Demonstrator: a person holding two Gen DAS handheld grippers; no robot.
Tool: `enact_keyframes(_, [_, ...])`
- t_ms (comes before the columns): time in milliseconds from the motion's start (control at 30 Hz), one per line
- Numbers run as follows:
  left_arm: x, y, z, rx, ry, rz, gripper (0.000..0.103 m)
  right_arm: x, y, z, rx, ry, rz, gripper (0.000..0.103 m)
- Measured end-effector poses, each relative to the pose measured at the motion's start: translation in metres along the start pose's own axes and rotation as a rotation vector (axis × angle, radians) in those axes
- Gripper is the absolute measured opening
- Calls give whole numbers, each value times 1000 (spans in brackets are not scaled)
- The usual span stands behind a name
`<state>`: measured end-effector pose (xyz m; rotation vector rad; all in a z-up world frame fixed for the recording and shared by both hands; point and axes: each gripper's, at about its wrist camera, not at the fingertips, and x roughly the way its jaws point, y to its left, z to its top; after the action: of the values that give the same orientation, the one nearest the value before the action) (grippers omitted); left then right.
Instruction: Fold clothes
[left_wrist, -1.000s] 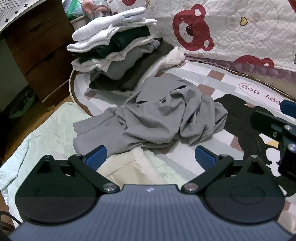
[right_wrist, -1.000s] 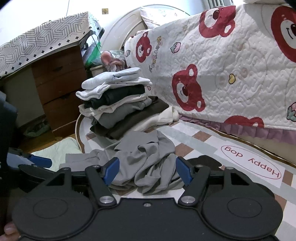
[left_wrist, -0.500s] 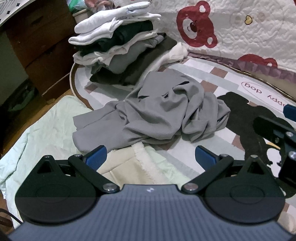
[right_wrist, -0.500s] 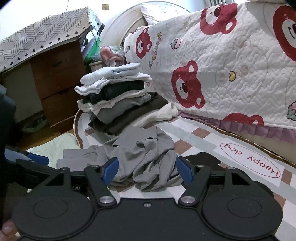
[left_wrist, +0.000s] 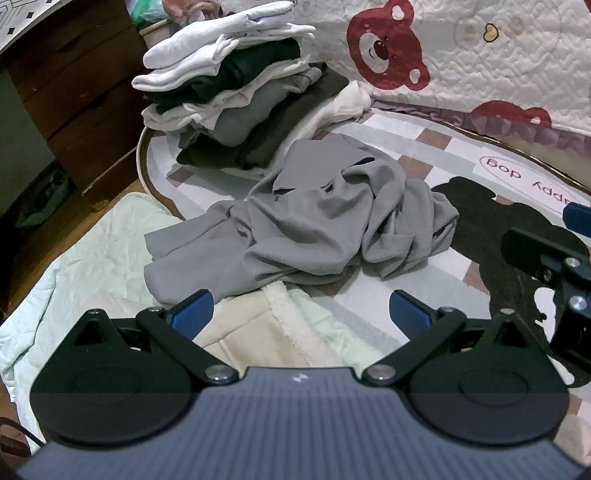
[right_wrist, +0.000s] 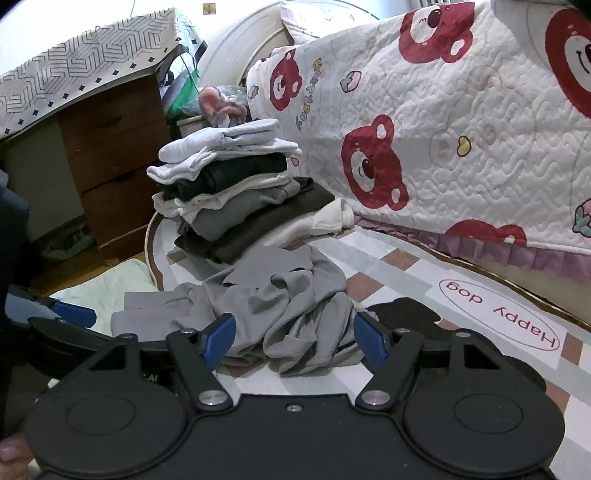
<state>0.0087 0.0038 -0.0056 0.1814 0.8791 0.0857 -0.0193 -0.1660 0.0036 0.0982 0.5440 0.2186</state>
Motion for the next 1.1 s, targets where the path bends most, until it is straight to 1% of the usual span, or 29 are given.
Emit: enact_keyframes(1100, [9,1,-3,3,31,4,103,6,-2,-1,6,43,-14,78])
